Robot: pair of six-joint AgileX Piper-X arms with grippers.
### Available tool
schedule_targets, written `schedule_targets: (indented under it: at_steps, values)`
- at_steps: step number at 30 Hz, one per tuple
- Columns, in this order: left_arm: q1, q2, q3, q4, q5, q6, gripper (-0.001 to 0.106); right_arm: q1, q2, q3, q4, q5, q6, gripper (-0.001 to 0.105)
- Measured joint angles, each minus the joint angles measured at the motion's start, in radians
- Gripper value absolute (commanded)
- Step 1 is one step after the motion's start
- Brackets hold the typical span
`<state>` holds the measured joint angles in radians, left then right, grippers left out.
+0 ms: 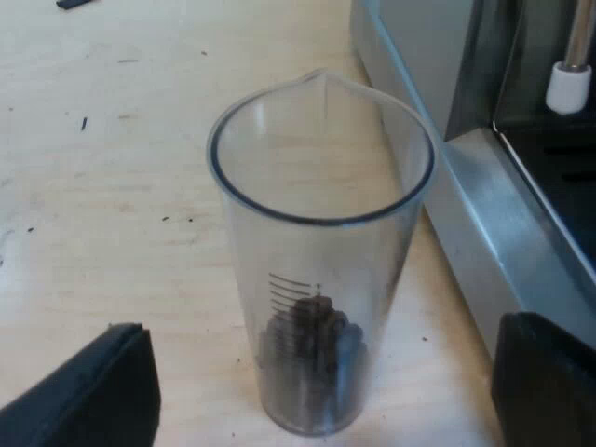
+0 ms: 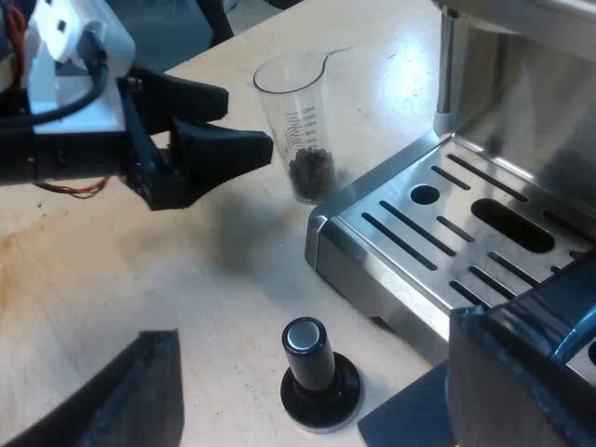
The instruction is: Pour the beans into the coffee machine
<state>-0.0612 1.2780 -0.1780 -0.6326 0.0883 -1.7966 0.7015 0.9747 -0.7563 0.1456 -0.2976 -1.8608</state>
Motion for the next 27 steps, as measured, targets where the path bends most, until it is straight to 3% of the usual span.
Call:
schedule_targets:
  at_steps: [8, 16, 27]
  values:
    - [0.000, 0.152, 0.000, -0.213, 0.000, 0.000, 0.087, 0.000, 0.000, 0.000, 0.000, -0.002, 0.000, 0.062]
    - [0.000, 0.276, -0.004, -0.356, 0.003, 0.000, 0.087, 0.000, 0.000, 0.000, 0.000, -0.002, 0.000, 0.062]
    - [0.000, 0.324, -0.058, -0.377, 0.003, 0.000, 0.087, 0.000, 0.000, 0.000, 0.000, -0.002, 0.000, 0.062]
